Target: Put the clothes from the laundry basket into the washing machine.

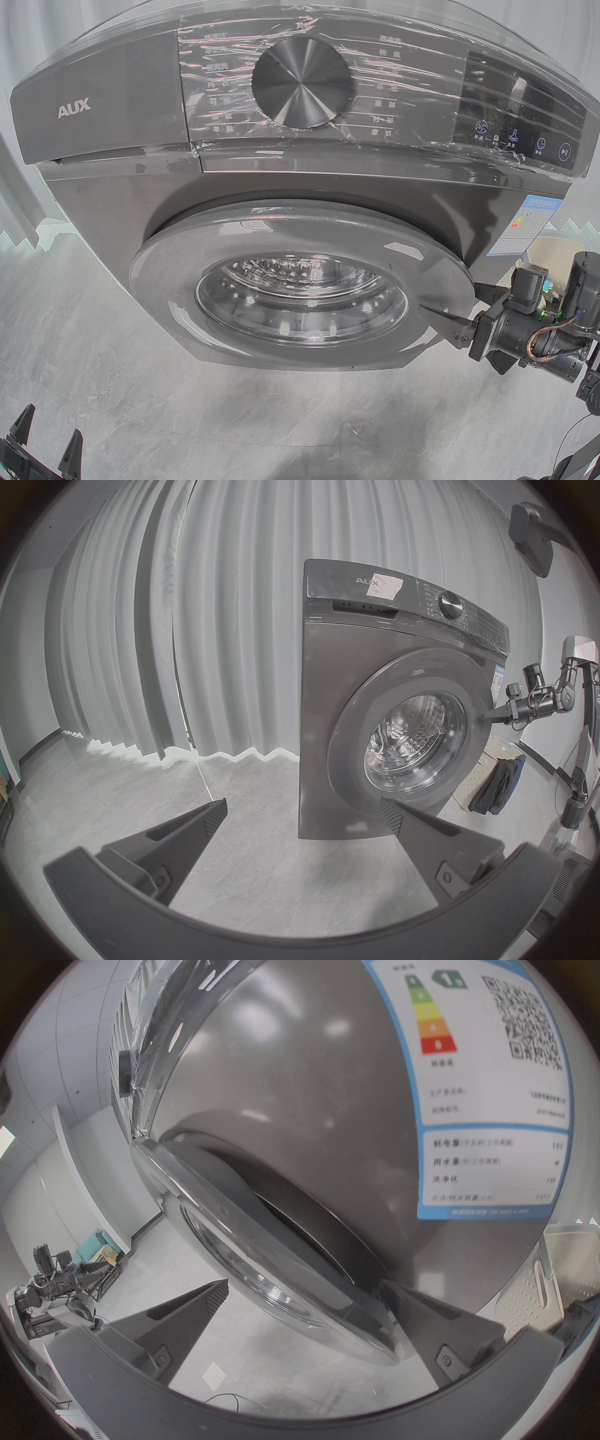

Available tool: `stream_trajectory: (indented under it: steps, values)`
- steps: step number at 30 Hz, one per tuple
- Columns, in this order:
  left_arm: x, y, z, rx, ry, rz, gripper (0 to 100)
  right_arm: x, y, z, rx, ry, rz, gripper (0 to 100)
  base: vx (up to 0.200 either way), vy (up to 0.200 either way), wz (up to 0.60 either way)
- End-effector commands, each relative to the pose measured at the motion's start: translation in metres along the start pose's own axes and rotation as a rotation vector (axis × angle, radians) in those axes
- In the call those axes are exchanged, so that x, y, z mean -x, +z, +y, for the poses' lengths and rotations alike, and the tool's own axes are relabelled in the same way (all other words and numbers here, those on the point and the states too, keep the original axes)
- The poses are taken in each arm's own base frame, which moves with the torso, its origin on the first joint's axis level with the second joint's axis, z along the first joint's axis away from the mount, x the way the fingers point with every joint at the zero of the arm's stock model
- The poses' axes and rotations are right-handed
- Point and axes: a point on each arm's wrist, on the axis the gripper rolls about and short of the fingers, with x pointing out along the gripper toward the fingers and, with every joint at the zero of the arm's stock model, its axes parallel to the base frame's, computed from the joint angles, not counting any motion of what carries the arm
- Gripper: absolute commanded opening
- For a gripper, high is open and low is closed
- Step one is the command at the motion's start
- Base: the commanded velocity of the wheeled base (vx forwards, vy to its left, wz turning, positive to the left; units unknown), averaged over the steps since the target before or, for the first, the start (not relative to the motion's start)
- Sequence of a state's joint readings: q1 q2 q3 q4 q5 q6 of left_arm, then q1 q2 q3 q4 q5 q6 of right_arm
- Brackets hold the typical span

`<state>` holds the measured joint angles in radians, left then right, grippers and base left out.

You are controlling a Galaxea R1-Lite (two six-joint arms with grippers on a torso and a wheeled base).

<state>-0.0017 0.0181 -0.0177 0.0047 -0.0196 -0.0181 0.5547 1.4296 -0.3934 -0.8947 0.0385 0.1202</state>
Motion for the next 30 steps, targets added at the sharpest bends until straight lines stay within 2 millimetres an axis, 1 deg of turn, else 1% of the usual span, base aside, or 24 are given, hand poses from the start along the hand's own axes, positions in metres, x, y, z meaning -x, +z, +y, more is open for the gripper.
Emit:
stream_trajectory:
  steps: [1, 2, 5, 6, 10, 13, 16, 20, 23, 29, 30]
  values:
    - [0.0, -0.004, 0.0, 0.0, 0.0, -0.004, 100, -0.003, -0.007, 0.001, 0.0, 0.004, 0.033, 100, 0.0, 0.0, 0.0]
    - [0.0, -0.005, 0.0, 0.0, 0.0, -0.002, 100, 0.002, -0.012, 0.004, 0.004, 0.018, 0.045, 100, 0.0, 0.0, 0.0]
    - [0.0, -0.004, 0.0, 0.0, 0.0, -0.004, 100, 0.02, -0.012, 0.008, 0.01, 0.047, 0.03, 100, 0.0, 0.0, 0.0]
    - [0.0, -0.004, 0.0, 0.0, 0.0, -0.004, 100, 0.028, -0.013, 0.013, 0.014, 0.076, 0.024, 100, 0.0, 0.0, 0.0]
    - [0.0, -0.004, 0.0, 0.0, 0.0, -0.004, 100, 0.041, -0.019, 0.014, 0.014, 0.095, 0.027, 100, 0.0, 0.0, 0.0]
    - [0.0, -0.004, 0.0, 0.0, 0.0, -0.004, 100, 0.043, -0.022, 0.012, 0.013, 0.082, 0.036, 100, 0.0, 0.0, 0.0]
    - [0.0, -0.004, 0.0, 0.0, 0.0, -0.004, 100, 0.04, -0.022, 0.009, 0.01, 0.062, 0.037, 100, 0.0, 0.0, 0.0]
    - [0.0, -0.004, 0.0, -0.001, 0.0, -0.004, 100, 0.031, -0.023, 0.006, 0.003, 0.046, 0.052, 100, 0.0, 0.0, 0.0]
    - [0.0, -0.004, 0.0, -0.001, 0.0, -0.004, 100, 0.028, -0.023, 0.006, 0.004, 0.044, 0.056, 100, 0.0, 0.0, 0.0]
    - [0.0, -0.005, 0.0, -0.001, 0.0, -0.002, 100, 0.027, -0.023, 0.006, 0.016, 0.042, 0.059, 100, -0.2, 0.0, 0.0]
    - [0.0, -0.004, 0.0, -0.001, 0.0, -0.004, 100, 0.027, -0.023, 0.007, 0.02, 0.049, 0.059, 100, 0.0, 0.0, 0.0]
